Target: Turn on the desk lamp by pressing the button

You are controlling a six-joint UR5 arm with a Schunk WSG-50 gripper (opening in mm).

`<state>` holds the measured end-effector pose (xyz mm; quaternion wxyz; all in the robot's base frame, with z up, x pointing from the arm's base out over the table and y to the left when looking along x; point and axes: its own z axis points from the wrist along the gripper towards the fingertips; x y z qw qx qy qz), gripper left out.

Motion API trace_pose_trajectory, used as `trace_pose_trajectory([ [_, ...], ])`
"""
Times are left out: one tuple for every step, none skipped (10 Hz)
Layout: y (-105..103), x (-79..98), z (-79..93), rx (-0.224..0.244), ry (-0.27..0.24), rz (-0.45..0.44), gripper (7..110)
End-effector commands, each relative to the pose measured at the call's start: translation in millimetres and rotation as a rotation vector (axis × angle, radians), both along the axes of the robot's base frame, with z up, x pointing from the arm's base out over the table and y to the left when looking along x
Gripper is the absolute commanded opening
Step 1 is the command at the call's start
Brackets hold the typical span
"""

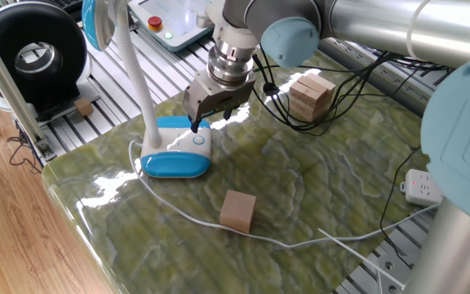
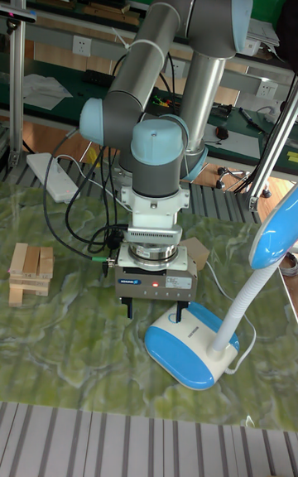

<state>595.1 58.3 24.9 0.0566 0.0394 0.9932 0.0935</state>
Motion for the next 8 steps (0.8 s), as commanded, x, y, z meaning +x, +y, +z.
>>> trace_pose_trajectory([
  [-3,-10.0,-5.6,-0.006,0.021,0.006,88],
  [-8,-10.7,-6.9,-0.03,0.023,0.015,88],
  [-13,-14.3,-8.1,-0.047,0.036,0.019,88],
  [-16,-15.1,-9.1,-0.06,0.039,0.021,88],
  [-15,-15.3,-10.0,-0.058,0.039,0.022,88],
  [-13,-15.6,-10.7,-0.054,0.038,0.025,88],
  [-10,-15.6,-10.7,-0.047,0.036,0.028,88],
  [-8,-14.5,-10.0,-0.039,0.033,0.031,88],
])
